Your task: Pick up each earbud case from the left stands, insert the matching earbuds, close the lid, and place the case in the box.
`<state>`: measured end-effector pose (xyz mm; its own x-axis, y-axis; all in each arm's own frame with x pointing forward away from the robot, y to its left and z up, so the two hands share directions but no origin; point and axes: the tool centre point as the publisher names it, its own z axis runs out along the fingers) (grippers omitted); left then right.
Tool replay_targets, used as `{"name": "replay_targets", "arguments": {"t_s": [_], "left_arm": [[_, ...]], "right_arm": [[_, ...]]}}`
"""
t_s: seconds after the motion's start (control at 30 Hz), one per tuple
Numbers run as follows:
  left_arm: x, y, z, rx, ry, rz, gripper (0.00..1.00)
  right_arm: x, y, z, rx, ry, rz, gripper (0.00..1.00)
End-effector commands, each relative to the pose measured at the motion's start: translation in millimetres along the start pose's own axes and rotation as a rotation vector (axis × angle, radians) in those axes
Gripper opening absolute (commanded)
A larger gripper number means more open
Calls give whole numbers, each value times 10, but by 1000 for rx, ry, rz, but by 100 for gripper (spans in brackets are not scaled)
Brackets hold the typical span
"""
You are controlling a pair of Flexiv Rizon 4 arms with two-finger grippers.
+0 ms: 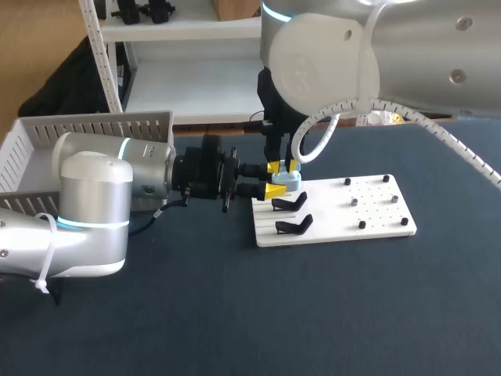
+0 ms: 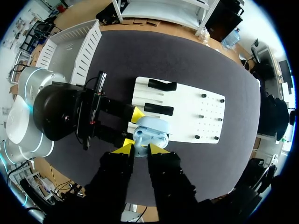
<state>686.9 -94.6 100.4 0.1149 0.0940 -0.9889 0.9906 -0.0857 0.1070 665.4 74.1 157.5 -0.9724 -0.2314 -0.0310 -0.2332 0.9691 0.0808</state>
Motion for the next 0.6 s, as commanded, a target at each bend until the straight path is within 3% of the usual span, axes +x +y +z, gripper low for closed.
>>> {"name": "replay_targets", "arguments": {"t_s": [0.03,0.6], "left_arm": [[9,3,-1,0,-3,2,0],[9,3,-1,0,-3,2,0]], "right_arm": [[20,0,9,1,-8,2,0],[-22,10,45,1,-9,13,0]]}}
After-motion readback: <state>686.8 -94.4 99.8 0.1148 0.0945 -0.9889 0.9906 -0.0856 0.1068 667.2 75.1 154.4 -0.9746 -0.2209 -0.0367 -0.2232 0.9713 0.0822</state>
